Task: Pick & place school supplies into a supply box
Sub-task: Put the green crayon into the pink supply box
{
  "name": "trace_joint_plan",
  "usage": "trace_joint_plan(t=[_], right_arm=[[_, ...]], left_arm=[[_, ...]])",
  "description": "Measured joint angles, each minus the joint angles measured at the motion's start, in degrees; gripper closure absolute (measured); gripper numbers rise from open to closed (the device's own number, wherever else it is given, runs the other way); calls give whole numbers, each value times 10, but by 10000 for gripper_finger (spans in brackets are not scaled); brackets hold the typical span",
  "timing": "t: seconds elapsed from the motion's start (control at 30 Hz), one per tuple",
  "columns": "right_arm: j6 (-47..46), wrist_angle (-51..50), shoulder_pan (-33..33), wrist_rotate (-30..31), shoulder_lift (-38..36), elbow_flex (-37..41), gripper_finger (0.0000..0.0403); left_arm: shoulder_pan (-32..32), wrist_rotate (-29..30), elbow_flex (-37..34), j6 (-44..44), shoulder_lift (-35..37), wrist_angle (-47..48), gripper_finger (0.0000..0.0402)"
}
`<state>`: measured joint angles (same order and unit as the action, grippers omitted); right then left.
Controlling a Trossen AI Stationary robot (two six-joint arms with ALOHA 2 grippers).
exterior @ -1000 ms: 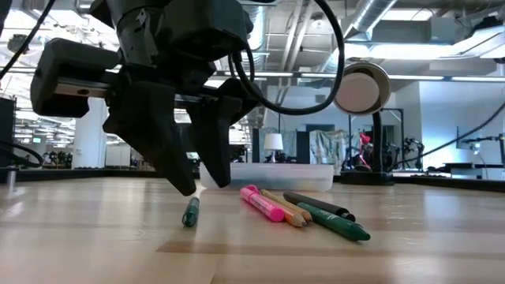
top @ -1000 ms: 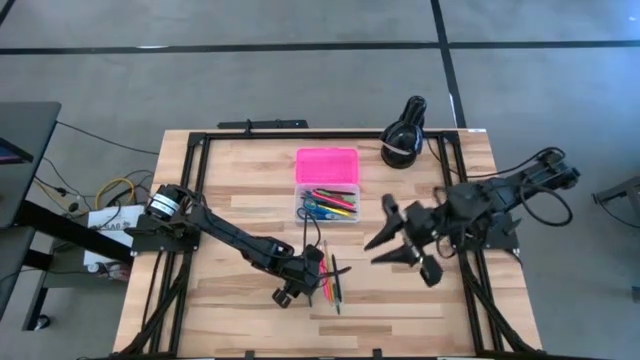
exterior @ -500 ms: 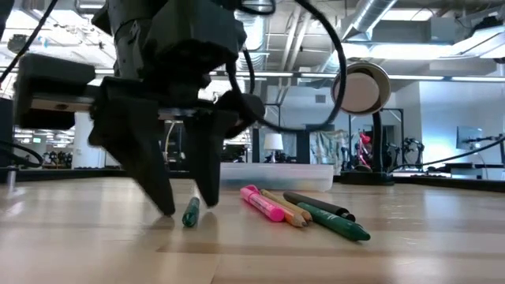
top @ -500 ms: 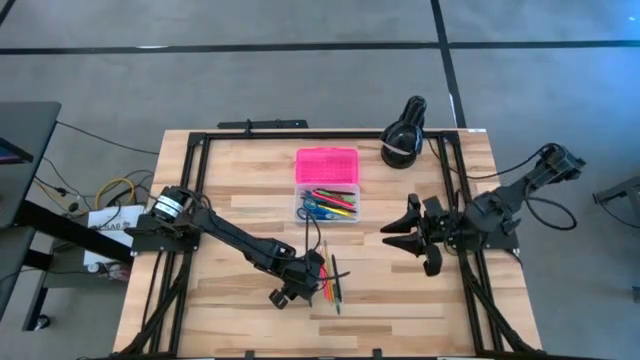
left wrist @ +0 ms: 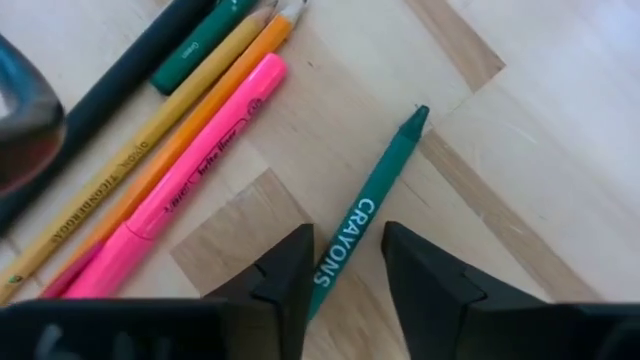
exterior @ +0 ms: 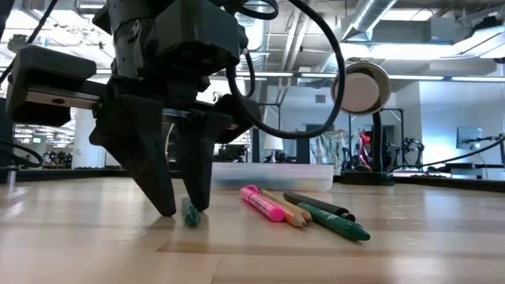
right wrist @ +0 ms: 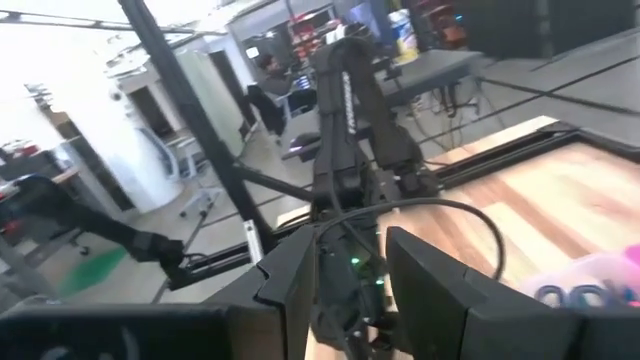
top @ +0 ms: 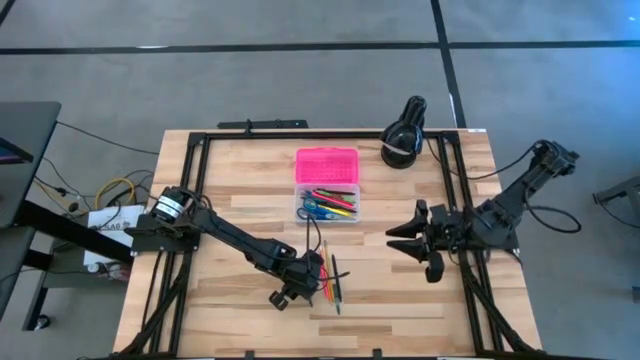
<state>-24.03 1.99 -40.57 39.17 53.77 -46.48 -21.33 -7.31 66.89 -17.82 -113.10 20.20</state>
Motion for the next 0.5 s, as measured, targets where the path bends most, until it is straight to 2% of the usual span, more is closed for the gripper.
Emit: trace_joint_plan(t=[0.2, 0.5], right_arm=[[-5, -2, -20, 87, 22, 0, 285], [-47, -4, -22, 107, 71, 0, 285]], left_arm=[[-8, 1, 0, 20, 0, 11, 329], [-13, 2, -1, 115, -1, 33, 360]])
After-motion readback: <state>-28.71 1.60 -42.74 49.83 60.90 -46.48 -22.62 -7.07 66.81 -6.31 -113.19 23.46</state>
